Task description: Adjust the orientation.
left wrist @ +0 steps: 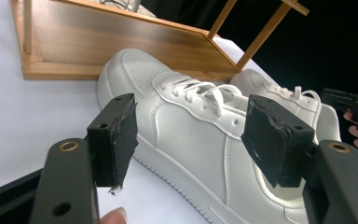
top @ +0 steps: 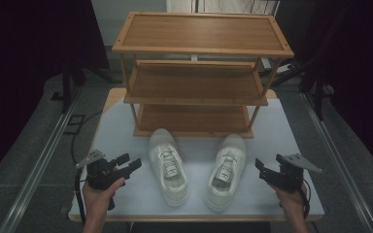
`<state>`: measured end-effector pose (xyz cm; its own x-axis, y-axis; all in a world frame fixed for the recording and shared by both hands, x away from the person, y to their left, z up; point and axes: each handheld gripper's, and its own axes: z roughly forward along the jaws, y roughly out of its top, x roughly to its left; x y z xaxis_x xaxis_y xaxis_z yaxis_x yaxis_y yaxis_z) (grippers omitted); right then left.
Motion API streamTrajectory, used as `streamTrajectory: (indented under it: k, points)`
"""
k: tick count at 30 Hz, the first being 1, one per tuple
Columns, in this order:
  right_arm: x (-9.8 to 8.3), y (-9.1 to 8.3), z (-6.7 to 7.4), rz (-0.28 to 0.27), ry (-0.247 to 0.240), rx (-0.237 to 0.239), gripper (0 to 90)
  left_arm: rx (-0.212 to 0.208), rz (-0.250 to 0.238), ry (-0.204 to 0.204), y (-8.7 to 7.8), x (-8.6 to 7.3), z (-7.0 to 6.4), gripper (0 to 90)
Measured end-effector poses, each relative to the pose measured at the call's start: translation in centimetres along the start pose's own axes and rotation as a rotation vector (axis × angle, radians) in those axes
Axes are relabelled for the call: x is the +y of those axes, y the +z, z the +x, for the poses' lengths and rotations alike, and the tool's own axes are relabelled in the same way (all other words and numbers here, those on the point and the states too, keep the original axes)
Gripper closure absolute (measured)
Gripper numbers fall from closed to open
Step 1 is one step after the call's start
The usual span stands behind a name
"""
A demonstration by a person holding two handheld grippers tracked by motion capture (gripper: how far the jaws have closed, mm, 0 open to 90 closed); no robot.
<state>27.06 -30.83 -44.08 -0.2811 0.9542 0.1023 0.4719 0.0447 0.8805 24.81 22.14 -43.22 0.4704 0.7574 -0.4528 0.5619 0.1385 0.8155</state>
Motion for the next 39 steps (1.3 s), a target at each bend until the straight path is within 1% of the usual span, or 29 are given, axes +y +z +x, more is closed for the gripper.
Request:
streamTrajectory:
  k: [1,3,4,5,6,7,8,9,10,11,12,13,14,15,16,17,18,20,22,23,24,28,29,30,31,32,35,36,39]
  points:
    - [0.0,0.0,0.0,0.0,0.0,0.0,19.4,0.0,0.0,0.0,0.0,0.0,0.0,34.6]
    - [0.1,-0.7,-0.1,-0.015,0.007,0.022,22.5,-0.004,-0.001,-0.008,0.0,0.0,0.1,34.3]
    - [0.4,-1.5,0.4,-0.053,-0.005,0.018,26.2,-0.006,-0.003,-0.013,0.0,0.0,0.1,34.4]
    - [0.4,-1.5,0.4,-0.053,-0.005,0.018,26.2,-0.009,-0.003,-0.019,0.1,0.0,0.2,34.4]
    - [1.0,-2.8,1.4,-0.117,-0.034,0.009,36.6,-0.009,0.006,-0.035,0.3,0.0,0.1,34.4]
    - [1.0,-2.8,1.4,-0.117,-0.034,0.009,36.6,-0.009,0.006,-0.035,0.3,0.0,0.1,34.5]
    - [1.2,-3.4,2.0,-0.152,-0.05,0.005,43.6,-0.01,0.013,-0.046,0.4,-0.1,0.1,34.5]
    - [1.5,-4.0,2.7,-0.17,-0.059,0.014,48.1,-0.015,0.021,-0.057,0.6,-0.1,0.1,34.9]
    - [1.8,-4.5,3.4,-0.186,-0.069,0.033,52.8,-0.02,0.029,-0.072,0.8,-0.2,0.2,35.2]
    - [2.2,-5.1,4.4,-0.2,-0.084,0.066,59.4,-0.022,0.032,-0.077,0.9,-0.3,0.2,35.5]
    - [2.4,-5.4,5.0,-0.204,-0.098,0.083,62.3,-0.021,0.035,-0.084,0.9,-0.3,0.1,35.7]
    - [2.6,-5.8,6.0,-0.207,-0.12,0.113,65.8,-0.024,0.039,-0.082,0.9,-0.3,0.1,35.9]
    - [2.8,-6.4,8.0,-0.201,-0.171,0.173,71.0,-0.028,0.034,-0.075,0.7,-0.2,0.0,35.9]
    - [2.8,-6.4,8.0,-0.201,-0.171,0.173,71.0,-0.028,0.034,-0.075,0.7,-0.2,0.0,35.8]
    - [2.8,-6.6,9.8,-0.193,-0.218,0.22,76.4,-0.031,0.027,-0.069,0.6,-0.1,-0.1,35.7]
    - [2.8,-6.6,10.6,-0.185,-0.233,0.248,78.9,-0.035,0.021,-0.066,0.5,0.0,-0.2,35.6]
    - [2.8,-6.6,10.6,-0.185,-0.233,0.248,78.9,-0.041,0.017,-0.063,0.4,0.0,-0.2,35.6]
    - [2.5,-6.3,11.9,-0.161,-0.252,0.301,82.8,-0.044,0.015,-0.059,0.3,0.1,-0.3,35.5]
    - [2.2,-5.7,13.1,-0.135,-0.268,0.346,86.7,-0.049,0.01,-0.067,0.2,0.1,-0.3,35.5]
    - [2.1,-5.5,13.7,-0.124,-0.272,0.363,88.5,-0.049,0.004,-0.074,0.1,0.1,-0.4,35.5]
    - [2.0,-5.2,14.2,-0.112,-0.276,0.374,89.6,-0.055,0.005,-0.07,0.1,0.0,-0.5,35.5]
    - [1.0,-4.0,16.1,-0.058,-0.301,0.411,89.9,-0.073,0.026,-0.063,0.8,-0.1,-1.1,35.5]
    - [0.6,-3.7,16.8,-0.042,-0.314,0.419,89.9,-0.078,0.031,-0.061,0.9,-0.2,-1.1,35.5]
    - [-0.1,-3.3,17.8,-0.026,-0.333,0.422,89.8,-0.082,0.039,-0.058,1.1,-0.3,-1.2,35.5]
    - [-0.6,-3.0,18.4,-0.014,-0.351,0.424,89.8,-0.083,0.043,-0.06,1.2,-0.3,-1.3,35.5]
    - [-0.6,-3.0,18.4,-0.014,-0.351,0.424,89.8,-0.083,0.043,-0.06,1.2,-0.3,-1.3,35.6]
    - [-2.0,-2.1,19.9,0.024,-0.402,0.411,89.8,-0.086,0.042,-0.053,1.1,-0.3,-1.5,35.6]
    - [-2.7,-1.7,20.7,0.041,-0.417,0.401,89.7,-0.084,0.036,-0.056,1.1,-0.3,-1.5,35.6]
    - [-3.1,-1.2,21.1,0.056,-0.412,0.397,88.5,-0.084,0.038,-0.056,1.1,-0.3,-1.5,35.6]
